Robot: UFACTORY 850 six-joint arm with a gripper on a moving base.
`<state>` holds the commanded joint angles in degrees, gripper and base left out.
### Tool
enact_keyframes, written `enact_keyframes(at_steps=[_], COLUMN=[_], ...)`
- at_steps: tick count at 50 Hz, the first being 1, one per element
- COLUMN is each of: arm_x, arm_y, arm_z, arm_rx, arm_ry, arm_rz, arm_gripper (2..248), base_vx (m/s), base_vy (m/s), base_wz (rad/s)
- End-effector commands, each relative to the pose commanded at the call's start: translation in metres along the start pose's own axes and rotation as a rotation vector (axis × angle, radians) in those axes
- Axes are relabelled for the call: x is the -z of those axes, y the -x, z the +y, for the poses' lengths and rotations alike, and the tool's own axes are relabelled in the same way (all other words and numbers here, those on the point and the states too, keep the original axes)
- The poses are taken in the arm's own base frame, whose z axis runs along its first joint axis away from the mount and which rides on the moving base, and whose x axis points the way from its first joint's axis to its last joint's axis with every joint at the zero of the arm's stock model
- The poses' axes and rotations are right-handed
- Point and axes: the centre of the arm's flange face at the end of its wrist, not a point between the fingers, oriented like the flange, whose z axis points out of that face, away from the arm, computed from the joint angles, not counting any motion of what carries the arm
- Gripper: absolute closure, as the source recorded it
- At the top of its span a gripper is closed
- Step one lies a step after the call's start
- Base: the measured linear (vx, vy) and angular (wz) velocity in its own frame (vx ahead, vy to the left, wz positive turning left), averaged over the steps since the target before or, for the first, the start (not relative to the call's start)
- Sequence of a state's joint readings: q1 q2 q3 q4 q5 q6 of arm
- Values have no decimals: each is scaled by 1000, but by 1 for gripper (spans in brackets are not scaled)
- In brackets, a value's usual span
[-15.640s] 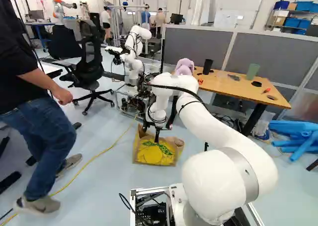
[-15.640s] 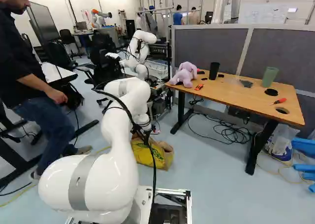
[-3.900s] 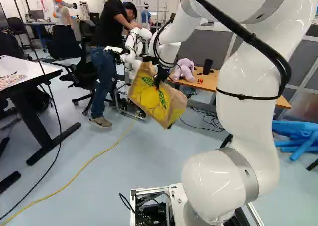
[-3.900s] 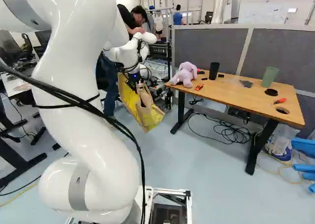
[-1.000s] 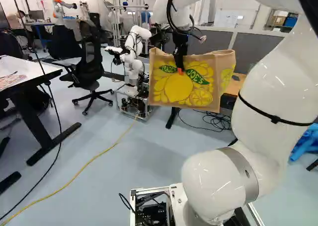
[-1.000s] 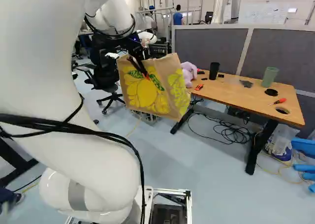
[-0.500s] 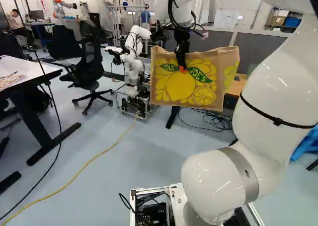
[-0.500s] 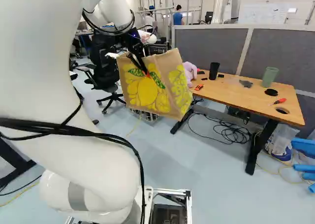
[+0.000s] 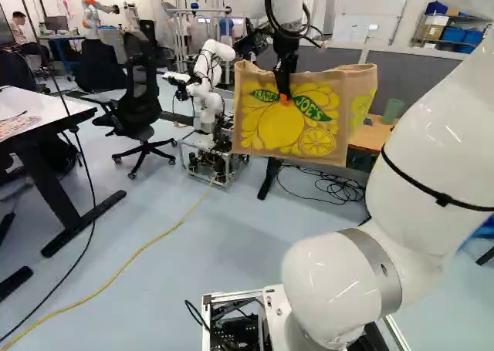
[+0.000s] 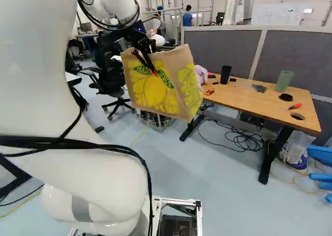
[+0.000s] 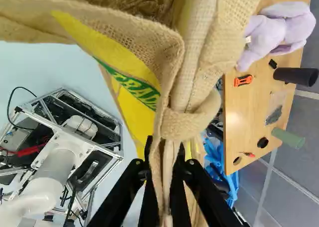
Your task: Pick up the bag on the ground and place it on the table
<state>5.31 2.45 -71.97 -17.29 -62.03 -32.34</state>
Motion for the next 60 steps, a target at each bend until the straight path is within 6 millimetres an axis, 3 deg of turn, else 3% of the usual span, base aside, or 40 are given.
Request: enact_keyframes(at_steps=[46, 60], arm_x=[64, 69], arm_y=[24, 26], arm_z=[8, 9], arm_rx=[-45, -49], arm_ry=[67, 69], arm_rz=[67, 67], arm_gripper=[228, 228], base_vx=[0, 0], base_vy=[0, 0], base_wz=[0, 0])
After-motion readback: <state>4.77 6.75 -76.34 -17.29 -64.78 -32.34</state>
